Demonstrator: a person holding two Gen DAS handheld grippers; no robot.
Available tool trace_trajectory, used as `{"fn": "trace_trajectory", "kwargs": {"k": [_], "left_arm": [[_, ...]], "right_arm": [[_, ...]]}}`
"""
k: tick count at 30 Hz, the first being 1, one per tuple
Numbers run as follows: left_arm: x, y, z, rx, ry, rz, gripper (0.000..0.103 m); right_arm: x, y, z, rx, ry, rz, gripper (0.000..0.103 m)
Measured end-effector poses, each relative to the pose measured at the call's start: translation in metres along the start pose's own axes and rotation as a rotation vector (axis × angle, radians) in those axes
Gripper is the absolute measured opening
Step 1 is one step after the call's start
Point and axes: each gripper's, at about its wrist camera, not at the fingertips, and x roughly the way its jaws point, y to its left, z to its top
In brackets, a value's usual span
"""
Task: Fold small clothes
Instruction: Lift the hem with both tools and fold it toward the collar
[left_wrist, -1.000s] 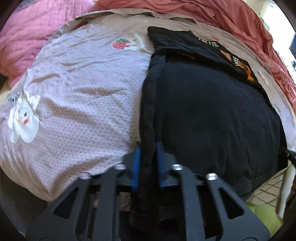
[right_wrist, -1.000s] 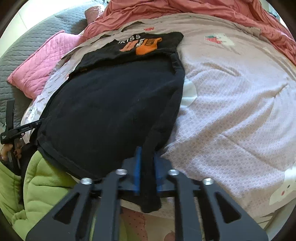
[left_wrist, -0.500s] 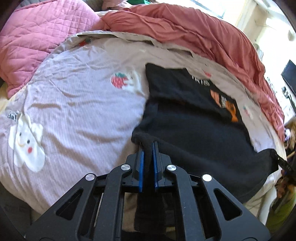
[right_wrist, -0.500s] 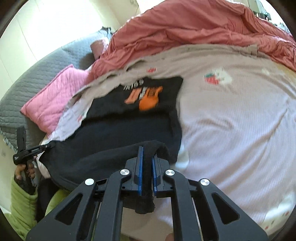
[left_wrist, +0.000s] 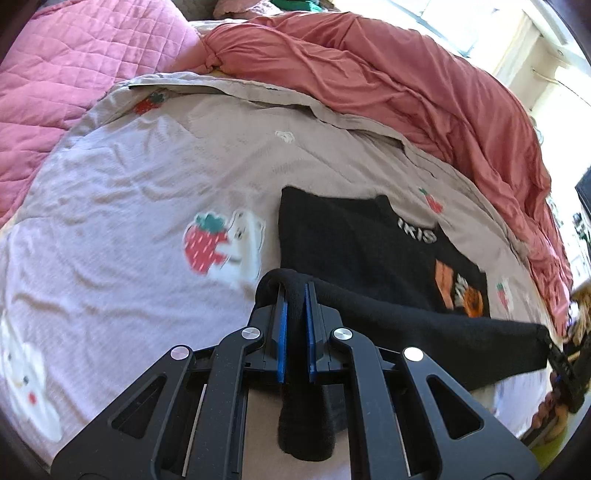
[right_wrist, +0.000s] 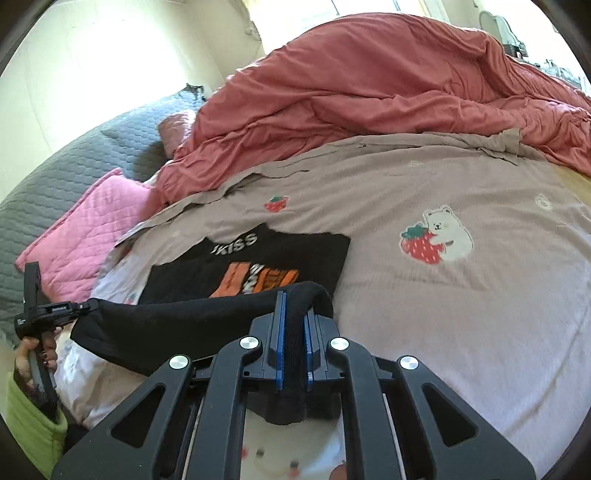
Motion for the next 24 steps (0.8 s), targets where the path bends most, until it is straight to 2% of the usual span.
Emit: {"fn": "trace_trajectory", "kwargs": {"k": [8,12,16,18,20,21,22,23,24], "left_arm": [[0.052,0.0,0.019,-0.061,0.007,0.038,0.003],[0.075,0.014,0.015,-0.096,0.026,0.008,0.004],[0.075,0.021,0.014,-0.094,0.003,-0.044,0.005],[0.068,0.02,0.014,-0.071,-0.014,-0.064,0.005],[0.059,0.02,0.013,-0.044,-0.03,-0.079,0.007],[0.055,0.019,0.013,-0.036,-0.038,-0.083,0.01],[0.05,0.019,0.012,-0.027,-0.055,-0.078,0.015],[0.048,0.019,0.012,-0.018,-0.068,-0.062,0.027],[0.043,0.019,0.012,-0.002,-0.083,-0.039,0.03]], "right_arm": [[0.054,-0.012,0.007,0.023,0.061,-0.083,0.007],[0.077,-0.017,0.002,0.023,0.123,-0.125,0.007],[0.08,-0.011,0.002,-0.007,0.137,-0.156,0.009],[0.076,-0.004,0.002,-0.043,0.129,-0.173,0.015],[0.072,0.005,0.0,-0.092,0.121,-0.189,0.031],[0.071,0.008,-0.001,-0.112,0.12,-0.197,0.034],[0.07,0.011,-0.002,-0.131,0.121,-0.211,0.038],[0.07,0.014,-0.004,-0.149,0.125,-0.232,0.044],[0.07,0.015,-0.005,-0.157,0.125,-0.277,0.055]]}}
